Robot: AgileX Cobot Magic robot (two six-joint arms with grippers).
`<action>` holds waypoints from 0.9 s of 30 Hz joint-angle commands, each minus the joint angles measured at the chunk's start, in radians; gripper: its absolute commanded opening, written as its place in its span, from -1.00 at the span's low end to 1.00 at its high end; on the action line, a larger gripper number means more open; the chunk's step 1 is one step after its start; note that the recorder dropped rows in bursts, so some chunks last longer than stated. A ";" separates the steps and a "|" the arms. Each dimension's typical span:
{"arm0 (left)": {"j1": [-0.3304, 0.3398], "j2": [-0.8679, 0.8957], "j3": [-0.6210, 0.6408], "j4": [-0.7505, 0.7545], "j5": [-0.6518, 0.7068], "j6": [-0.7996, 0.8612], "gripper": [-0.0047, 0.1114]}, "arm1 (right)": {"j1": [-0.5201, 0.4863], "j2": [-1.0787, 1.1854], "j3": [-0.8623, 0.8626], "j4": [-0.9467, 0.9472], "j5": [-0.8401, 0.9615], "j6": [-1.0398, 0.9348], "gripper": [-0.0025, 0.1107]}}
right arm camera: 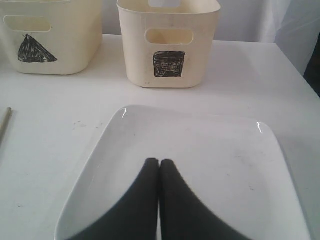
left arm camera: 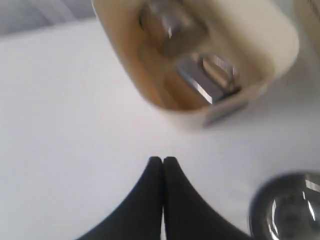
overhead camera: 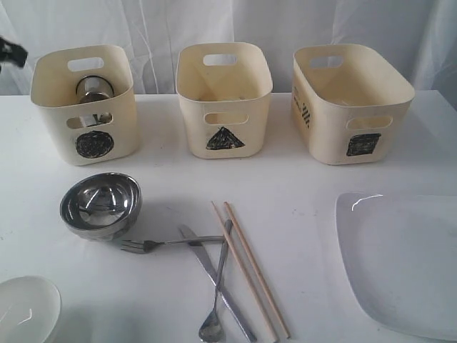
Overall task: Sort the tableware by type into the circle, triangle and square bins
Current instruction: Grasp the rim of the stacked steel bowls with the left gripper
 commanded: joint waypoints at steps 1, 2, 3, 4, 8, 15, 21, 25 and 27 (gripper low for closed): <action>0.001 0.026 0.114 -0.085 0.138 0.054 -0.86 | -0.002 -0.003 -0.001 -0.010 -0.015 0.004 -0.96; 0.001 0.033 0.144 -0.119 0.133 0.087 -0.78 | -0.002 -0.003 -0.001 -0.010 -0.015 0.004 -0.96; 0.001 0.039 0.171 -0.159 0.128 0.124 -0.69 | -0.002 -0.003 -0.001 -0.010 -0.015 0.004 -0.96; 0.001 0.045 0.192 -0.194 0.125 0.161 -0.60 | -0.002 -0.003 -0.001 -0.010 -0.015 0.004 -0.96; 0.001 0.058 0.274 -0.417 0.052 0.296 -0.05 | -0.002 -0.003 -0.001 -0.010 -0.014 0.006 -0.96; 0.001 0.121 0.344 -0.673 -0.106 0.466 0.21 | -0.002 -0.003 -0.001 -0.010 -0.014 0.022 -0.96; 0.001 0.182 0.358 -0.626 -0.154 0.466 0.21 | -0.002 -0.003 -0.001 -0.010 -0.014 0.022 -0.96; 0.001 0.206 0.358 -0.622 -0.151 0.466 0.21 | -0.002 -0.003 -0.001 -0.010 -0.014 0.022 -0.96; 0.001 0.218 0.358 -0.622 -0.154 0.466 0.17 | -0.002 -0.003 -0.001 -0.010 -0.014 0.022 -0.96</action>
